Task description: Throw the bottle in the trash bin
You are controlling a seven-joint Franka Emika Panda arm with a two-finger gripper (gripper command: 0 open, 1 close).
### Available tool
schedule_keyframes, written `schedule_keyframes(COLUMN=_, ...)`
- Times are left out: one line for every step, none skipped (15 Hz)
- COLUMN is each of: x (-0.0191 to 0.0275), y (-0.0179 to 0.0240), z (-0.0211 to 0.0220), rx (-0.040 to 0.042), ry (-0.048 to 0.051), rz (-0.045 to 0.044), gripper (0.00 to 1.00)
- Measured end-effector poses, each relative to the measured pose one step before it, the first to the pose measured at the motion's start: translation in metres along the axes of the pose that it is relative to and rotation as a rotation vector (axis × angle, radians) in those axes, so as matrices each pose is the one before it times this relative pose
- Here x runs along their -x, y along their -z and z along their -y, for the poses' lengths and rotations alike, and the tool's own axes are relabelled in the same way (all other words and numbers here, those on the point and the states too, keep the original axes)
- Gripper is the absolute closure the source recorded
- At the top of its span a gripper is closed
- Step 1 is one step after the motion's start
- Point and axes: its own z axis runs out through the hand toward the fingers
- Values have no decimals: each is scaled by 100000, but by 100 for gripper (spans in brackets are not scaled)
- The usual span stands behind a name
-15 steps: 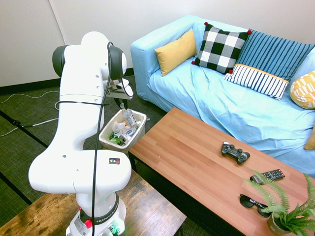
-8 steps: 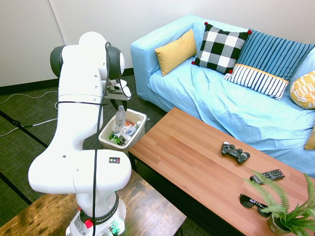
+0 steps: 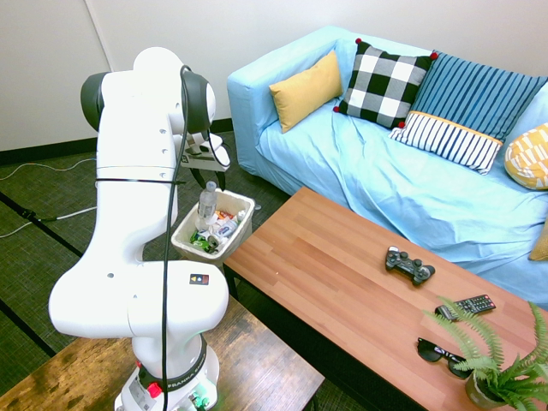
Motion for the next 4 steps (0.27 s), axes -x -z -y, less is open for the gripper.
schedule_keyframes(x=-54, y=14, z=-10, rx=-16, ry=-55, rz=-54, gripper=0)
schedule_keyframes(x=136, y=89, z=42, rx=-129, ry=226, rz=-56, gripper=0)
schedule_keyframes(x=309, y=224, z=90, rx=-303, ry=493, rz=-125, gripper=0)
schedule_keyframes(x=316, y=264, z=80, rx=-327, ry=497, rz=-133, gripper=0)
